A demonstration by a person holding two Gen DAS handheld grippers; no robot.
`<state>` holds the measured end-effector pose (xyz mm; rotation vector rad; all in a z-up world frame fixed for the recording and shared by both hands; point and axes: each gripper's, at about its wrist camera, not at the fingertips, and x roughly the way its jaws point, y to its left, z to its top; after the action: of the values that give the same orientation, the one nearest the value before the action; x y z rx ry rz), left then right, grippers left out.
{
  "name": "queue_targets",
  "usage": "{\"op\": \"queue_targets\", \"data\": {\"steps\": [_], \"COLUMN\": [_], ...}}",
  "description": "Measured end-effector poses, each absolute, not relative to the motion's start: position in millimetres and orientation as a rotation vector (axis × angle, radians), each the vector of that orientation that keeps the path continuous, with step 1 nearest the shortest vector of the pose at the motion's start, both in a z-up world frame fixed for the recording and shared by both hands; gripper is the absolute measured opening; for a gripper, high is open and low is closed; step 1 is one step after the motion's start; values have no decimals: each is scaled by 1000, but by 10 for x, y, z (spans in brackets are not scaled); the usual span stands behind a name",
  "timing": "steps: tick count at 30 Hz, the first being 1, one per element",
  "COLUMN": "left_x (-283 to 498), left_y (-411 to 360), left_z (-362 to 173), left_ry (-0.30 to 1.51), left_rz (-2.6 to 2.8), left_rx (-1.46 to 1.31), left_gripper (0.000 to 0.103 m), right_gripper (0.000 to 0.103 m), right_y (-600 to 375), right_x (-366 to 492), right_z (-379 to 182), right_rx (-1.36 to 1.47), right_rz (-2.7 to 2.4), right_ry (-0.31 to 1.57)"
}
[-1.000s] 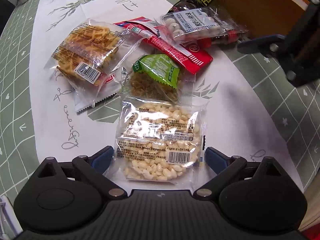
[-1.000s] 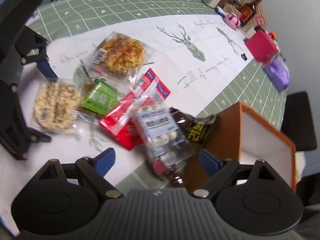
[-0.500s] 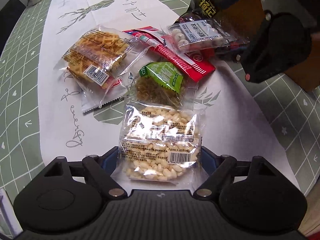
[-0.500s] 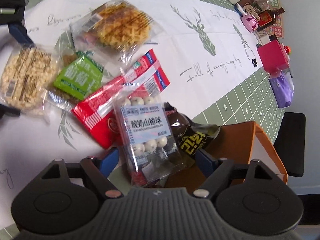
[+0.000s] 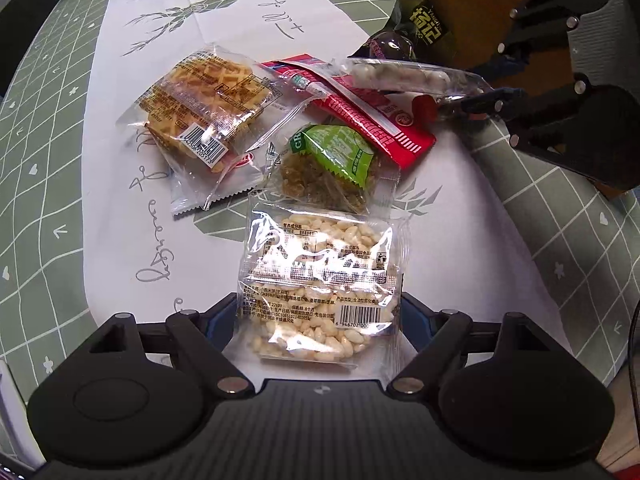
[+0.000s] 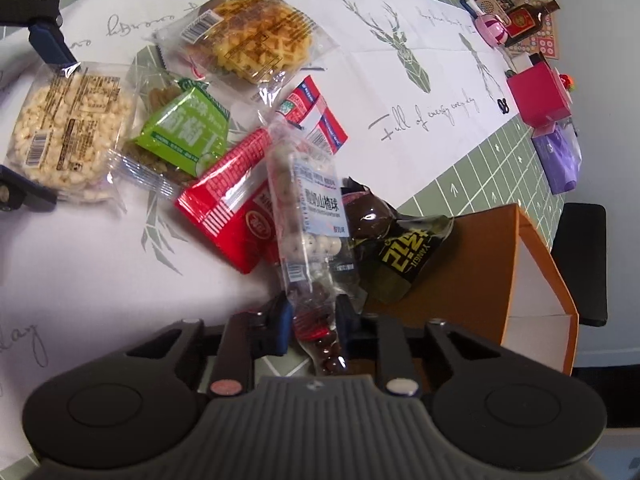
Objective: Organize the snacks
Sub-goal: 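Grasp the peanut packet with the left tool while the right tool grasps the yogurt-ball pack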
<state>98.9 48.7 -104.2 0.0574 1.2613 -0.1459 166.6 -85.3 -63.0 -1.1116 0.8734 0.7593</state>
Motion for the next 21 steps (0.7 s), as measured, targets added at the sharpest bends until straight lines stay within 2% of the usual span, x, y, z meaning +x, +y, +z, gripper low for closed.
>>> {"op": "queue_targets", "data": {"steps": [7, 21], "left_x": [982, 947], "left_y": [523, 536], "left_z": [-933, -679], "left_ry": [1264, 1270], "left_rz": [-154, -203], "left_rx": [33, -27], "left_gripper": [94, 94], "right_gripper": [0, 0], "right_y": [-919, -1163], "right_x": [1573, 1487], "right_z": [-391, -155], "right_rx": [-995, -754], "right_rz": [775, 877], "right_ry": [943, 1122]}}
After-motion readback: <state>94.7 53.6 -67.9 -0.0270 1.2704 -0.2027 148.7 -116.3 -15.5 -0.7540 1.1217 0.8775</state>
